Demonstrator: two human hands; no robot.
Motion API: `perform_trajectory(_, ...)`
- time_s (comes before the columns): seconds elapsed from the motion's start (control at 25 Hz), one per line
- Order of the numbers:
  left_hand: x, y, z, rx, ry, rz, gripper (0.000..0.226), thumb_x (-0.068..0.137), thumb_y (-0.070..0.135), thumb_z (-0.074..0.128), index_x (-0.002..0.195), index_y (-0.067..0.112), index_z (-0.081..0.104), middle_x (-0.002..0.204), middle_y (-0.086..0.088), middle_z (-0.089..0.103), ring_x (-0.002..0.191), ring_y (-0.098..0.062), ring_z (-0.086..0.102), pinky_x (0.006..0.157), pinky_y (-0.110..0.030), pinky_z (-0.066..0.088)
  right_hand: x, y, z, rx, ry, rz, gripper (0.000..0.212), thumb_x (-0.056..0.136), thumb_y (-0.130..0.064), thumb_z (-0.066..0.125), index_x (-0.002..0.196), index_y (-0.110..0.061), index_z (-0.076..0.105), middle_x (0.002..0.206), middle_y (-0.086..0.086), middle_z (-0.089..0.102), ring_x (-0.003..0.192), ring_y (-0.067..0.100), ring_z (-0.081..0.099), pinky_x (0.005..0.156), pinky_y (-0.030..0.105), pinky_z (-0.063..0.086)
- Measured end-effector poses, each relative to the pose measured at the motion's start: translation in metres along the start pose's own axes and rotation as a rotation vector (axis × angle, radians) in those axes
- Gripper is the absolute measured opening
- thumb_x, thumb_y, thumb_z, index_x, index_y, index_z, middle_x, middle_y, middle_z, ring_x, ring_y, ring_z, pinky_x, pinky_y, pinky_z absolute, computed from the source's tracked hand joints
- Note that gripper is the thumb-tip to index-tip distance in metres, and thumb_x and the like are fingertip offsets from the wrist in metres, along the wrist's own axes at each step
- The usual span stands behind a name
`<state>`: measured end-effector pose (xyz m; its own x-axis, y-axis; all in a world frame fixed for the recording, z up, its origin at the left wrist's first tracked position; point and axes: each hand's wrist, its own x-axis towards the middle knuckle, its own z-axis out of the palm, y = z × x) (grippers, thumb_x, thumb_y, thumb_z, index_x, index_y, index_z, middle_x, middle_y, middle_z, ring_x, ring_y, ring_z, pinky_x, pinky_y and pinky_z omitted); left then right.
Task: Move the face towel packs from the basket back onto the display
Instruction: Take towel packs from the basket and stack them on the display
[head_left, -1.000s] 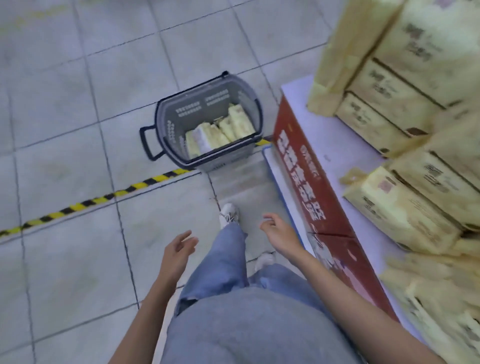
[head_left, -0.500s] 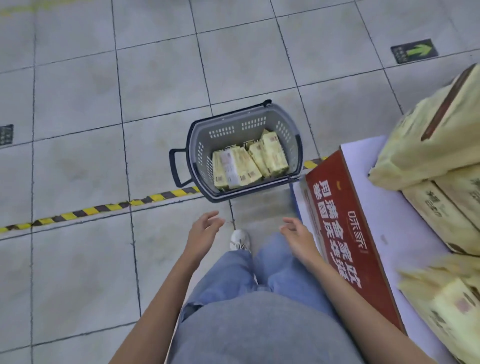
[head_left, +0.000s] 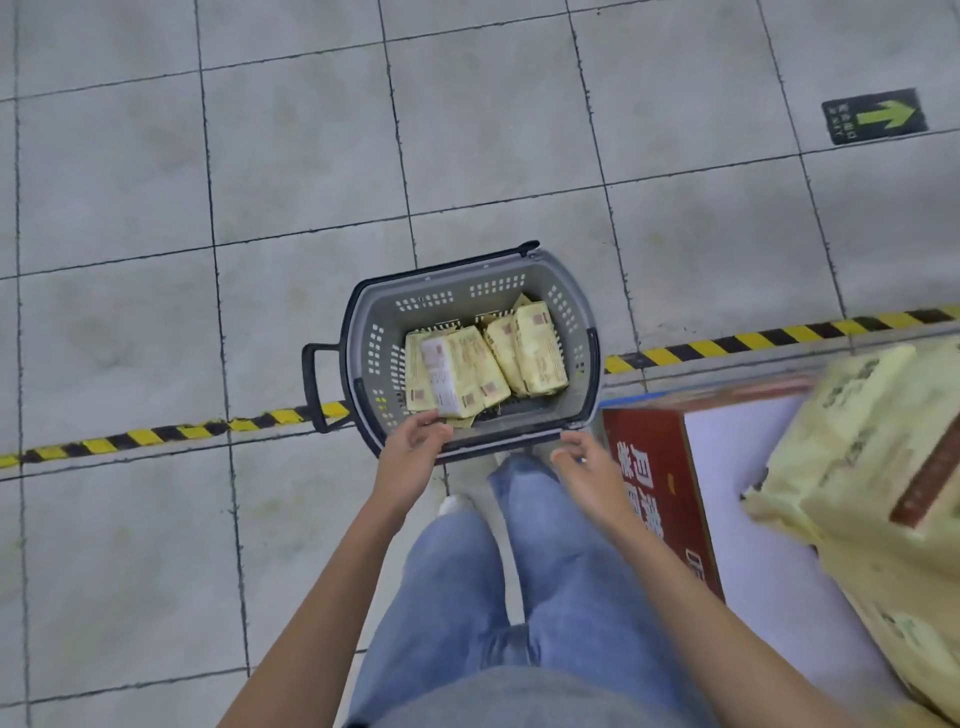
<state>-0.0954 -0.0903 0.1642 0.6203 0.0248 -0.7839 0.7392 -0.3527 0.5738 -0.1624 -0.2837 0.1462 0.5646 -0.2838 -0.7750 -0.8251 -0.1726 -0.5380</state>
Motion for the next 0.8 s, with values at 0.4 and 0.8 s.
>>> perform_trajectory(0.4,0.248,-0.035,0.053,0.069,0.157,-0.131,0.059,0.087,0.026,0.063,0.139,0.014,0.039,0.139,-0.004,0.047,0.112,-0.022,0.055,0.092,-0.034,0.045,0.256,-0.008,0.04,-0.075,0.08,0.064,0.056,0.085,-0.023,0.063,0.135,-0.013,0.039,0.133,0.01,0.05,0.117,0.025,0.05,0.096,0.036,0.04)
perform_trajectory(0.8,0.449,-0.174,0.077,0.106,0.221,-0.252,0.096,0.069,0.026,0.081,0.144,0.008,0.025,0.148,-0.007,0.039,0.134,-0.025,0.038,0.106,-0.036,0.034,0.452,0.096,0.105,-0.539,0.321,0.056,0.106,0.067,-0.04,0.077,0.146,-0.01,0.013,0.141,0.018,0.038,0.129,0.034,0.038,0.105,0.045,0.033)
